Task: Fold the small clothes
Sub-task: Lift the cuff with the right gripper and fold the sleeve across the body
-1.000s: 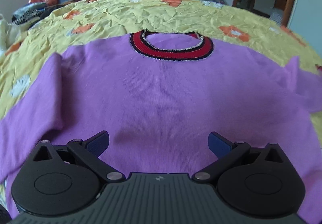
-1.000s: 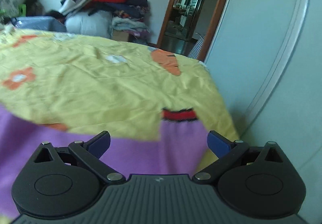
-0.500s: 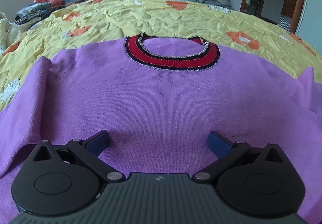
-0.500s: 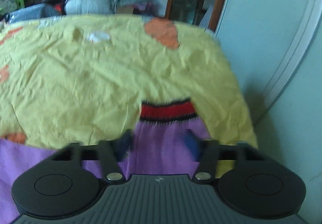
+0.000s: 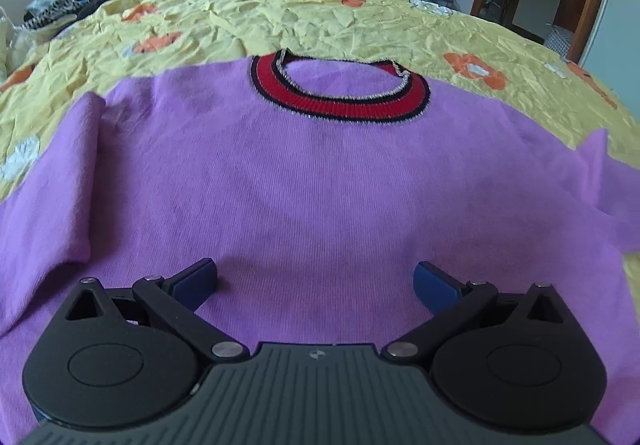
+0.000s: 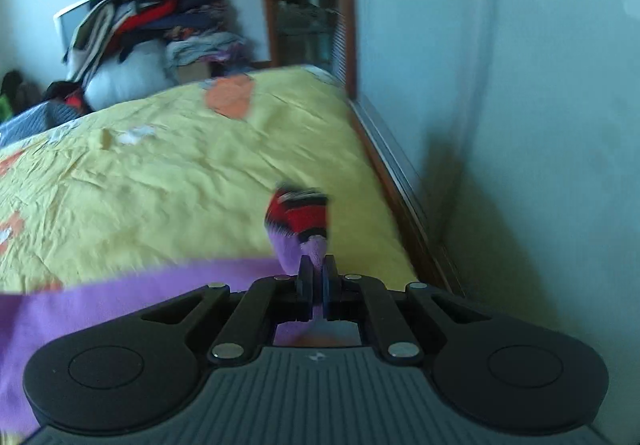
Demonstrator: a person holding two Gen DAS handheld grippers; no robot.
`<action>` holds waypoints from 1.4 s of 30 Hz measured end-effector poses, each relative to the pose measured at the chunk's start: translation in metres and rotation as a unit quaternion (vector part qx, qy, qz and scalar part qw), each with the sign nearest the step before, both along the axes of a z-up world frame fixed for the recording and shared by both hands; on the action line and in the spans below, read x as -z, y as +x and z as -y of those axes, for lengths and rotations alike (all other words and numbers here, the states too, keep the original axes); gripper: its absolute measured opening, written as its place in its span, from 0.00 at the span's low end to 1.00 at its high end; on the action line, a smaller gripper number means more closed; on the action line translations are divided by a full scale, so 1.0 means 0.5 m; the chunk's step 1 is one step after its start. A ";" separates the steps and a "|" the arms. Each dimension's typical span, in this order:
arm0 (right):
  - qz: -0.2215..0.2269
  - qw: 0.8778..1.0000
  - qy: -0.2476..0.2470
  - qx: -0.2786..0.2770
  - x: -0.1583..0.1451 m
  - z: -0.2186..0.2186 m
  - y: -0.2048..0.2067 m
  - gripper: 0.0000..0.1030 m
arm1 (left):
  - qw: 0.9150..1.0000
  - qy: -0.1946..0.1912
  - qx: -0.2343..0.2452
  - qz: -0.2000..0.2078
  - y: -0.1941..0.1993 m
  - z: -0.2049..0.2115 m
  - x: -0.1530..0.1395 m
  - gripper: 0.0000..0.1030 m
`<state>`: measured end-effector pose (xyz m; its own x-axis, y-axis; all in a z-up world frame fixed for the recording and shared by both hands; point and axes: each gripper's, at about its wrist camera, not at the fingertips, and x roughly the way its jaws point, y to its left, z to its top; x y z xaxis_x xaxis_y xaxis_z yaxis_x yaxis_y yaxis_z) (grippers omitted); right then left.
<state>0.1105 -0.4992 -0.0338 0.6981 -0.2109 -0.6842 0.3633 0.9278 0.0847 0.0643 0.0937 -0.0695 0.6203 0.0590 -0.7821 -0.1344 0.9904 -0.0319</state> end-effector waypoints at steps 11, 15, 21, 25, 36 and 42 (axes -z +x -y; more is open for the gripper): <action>0.099 0.963 0.249 0.028 0.093 0.149 -0.089 0.44 | 1.000 0.012 0.000 -0.017 -0.083 -0.028 -0.004 1.00; 0.107 0.954 0.272 0.060 0.101 0.154 -0.078 0.79 | 1.000 0.007 -0.015 -0.024 -0.095 -0.045 -0.007 1.00; 0.117 0.941 0.294 0.119 0.132 0.177 -0.118 0.07 | 0.999 0.005 -0.027 -0.031 -0.110 -0.058 -0.011 1.00; 0.150 0.933 0.307 0.112 0.102 0.178 -0.136 0.04 | 0.999 0.005 -0.027 -0.031 -0.121 -0.066 -0.017 1.00; 0.243 0.915 0.320 -0.039 -0.144 -0.020 -0.079 0.04 | 0.998 -0.004 -0.066 -0.014 -0.195 -0.157 -0.047 1.00; 0.244 0.894 0.342 -0.154 -0.207 -0.260 -0.068 0.04 | 0.995 -0.018 -0.102 0.000 -0.250 -0.232 -0.071 1.00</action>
